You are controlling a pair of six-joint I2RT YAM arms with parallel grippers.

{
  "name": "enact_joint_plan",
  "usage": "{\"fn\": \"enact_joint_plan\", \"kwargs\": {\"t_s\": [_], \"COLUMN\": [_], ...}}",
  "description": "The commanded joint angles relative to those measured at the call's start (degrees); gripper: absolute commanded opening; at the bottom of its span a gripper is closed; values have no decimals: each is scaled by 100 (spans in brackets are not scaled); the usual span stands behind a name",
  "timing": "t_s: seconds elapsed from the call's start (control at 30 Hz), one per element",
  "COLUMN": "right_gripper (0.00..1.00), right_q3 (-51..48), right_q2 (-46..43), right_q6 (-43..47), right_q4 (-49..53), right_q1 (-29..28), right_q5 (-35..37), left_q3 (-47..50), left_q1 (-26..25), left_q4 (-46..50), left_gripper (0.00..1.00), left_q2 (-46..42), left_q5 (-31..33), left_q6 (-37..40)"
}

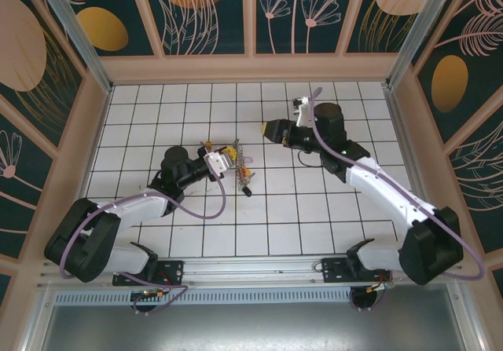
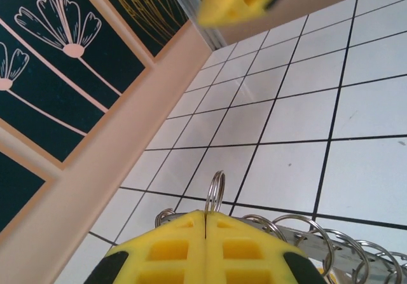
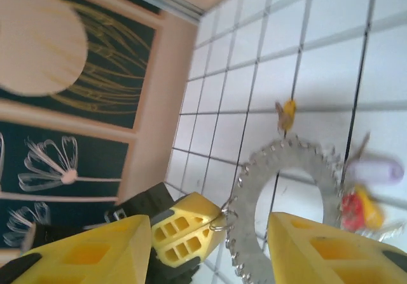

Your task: Put the keys on the keyring

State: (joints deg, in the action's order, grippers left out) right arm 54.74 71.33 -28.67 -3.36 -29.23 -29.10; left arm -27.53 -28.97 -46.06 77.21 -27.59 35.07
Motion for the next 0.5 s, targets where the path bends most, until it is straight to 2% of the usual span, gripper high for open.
{"fn": "enact_joint_plan", "kwargs": {"t_s": [0.0,0.07,0.2,0.3,0.47], "right_gripper": [53,54,52,49,47], "right_q3": [-340,-484,-418,-110,250], "right_q2": [-317,-424,-320,-36,422], "right_q6": [2660,3877,5675,6363,6520], "right_q4": [-567,-541,77,630,822], "right_q1": [84,32,-179,-311,-346], "right_q5": [-368,-878,-771,-799,-1065], "left_q3": [-286,-346,-418,-486,-567], "left_q1": [-3,-3,-3,-2,-9], "left_q4": [-46,106,194,247,271], "left_gripper": [0,0,0,0,0], "left_q2": [-304,-384,-454,-405,-264], "left_q5": [-513,-647,-733,-854,-1157], "left_q6": [-277,-303,-360,-343,-298]}}
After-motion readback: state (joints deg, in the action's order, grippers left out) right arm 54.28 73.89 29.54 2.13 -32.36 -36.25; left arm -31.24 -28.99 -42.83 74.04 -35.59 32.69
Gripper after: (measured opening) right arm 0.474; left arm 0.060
